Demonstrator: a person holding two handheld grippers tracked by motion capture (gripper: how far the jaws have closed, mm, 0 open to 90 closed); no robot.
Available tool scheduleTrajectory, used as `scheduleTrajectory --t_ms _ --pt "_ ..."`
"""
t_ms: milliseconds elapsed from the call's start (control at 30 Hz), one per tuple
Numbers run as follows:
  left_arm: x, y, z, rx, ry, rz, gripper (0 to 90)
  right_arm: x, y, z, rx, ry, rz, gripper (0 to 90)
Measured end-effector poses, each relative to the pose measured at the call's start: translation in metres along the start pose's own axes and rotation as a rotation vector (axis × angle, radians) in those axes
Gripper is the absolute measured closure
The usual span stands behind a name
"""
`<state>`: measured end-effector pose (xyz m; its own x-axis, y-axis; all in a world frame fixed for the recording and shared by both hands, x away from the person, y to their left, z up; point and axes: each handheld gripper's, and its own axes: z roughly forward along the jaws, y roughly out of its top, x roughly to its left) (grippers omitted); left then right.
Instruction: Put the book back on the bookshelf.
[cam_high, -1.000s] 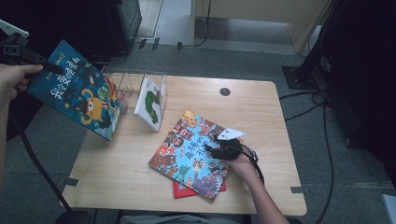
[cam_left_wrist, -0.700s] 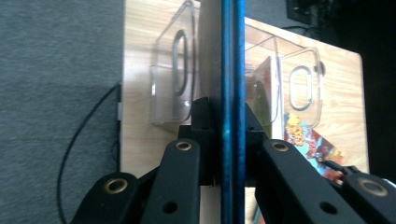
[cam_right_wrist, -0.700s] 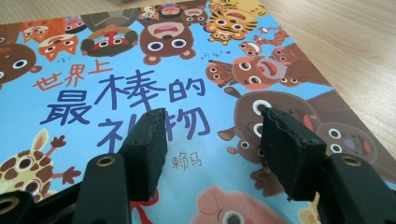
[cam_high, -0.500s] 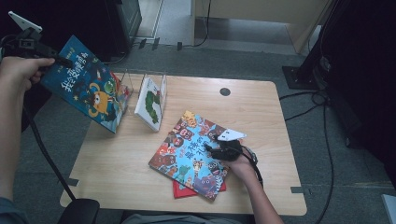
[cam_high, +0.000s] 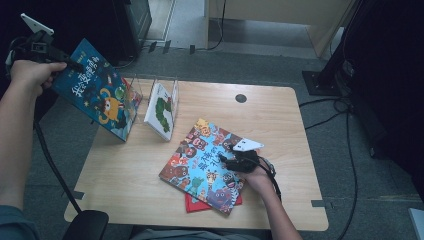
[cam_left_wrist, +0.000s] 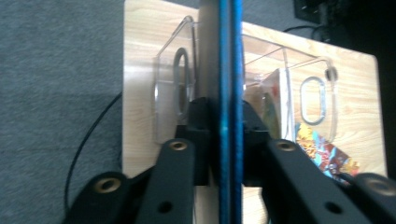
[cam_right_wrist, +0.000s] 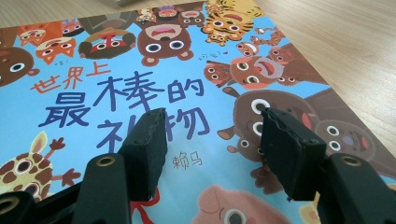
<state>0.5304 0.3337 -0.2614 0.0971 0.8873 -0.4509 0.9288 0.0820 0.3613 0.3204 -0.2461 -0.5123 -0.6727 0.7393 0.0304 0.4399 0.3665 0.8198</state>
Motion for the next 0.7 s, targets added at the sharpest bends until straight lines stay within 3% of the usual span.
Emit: scheduleTrajectory --t_ms 100,133,233,533,700 --pt "-0.001 -0.001 -0.001 -0.006 0.011 0.016 68.1 0.0 0.0 0.0 -0.003 -0.001 0.002 40.8" --pt "-0.002 -0.002 -0.004 -0.018 -0.016 0.022 64.4 0.0 0.0 0.0 -0.002 0.001 0.002 40.8" --pt "-0.004 -0.004 -0.009 -0.019 -0.017 0.028 57.9 0.0 0.0 0.0 0.001 0.003 0.0 40.8" --pt "-0.007 -0.014 -0.031 -0.023 -0.028 0.038 50.6 -0.002 0.001 -0.001 0.015 0.011 -0.009 40.9" --pt "-0.01 -0.022 -0.051 -0.049 -0.021 0.044 49.2 -0.006 0.001 -0.004 0.018 0.032 0.023 41.6"
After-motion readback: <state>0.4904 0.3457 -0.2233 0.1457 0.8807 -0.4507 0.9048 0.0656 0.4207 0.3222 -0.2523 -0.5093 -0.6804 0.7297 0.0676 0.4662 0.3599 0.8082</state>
